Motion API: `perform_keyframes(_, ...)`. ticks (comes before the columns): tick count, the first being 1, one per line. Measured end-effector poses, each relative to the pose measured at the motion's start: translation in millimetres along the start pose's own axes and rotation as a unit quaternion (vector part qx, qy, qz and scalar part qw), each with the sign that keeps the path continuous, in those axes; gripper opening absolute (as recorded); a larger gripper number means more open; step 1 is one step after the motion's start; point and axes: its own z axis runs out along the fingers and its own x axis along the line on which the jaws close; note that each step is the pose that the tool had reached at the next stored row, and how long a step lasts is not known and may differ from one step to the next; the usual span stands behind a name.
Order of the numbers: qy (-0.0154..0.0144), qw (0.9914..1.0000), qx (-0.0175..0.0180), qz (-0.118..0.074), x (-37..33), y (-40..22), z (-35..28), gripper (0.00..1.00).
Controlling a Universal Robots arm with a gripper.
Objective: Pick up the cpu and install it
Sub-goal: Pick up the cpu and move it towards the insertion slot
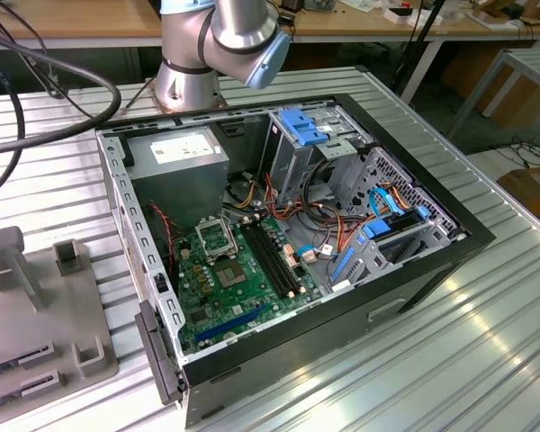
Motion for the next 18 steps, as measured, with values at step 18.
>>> perform_keyframes(18, 0.0000, 1.00000, 0.0000, 0.003, -0.3, 0.2, 17.7, 0.57)
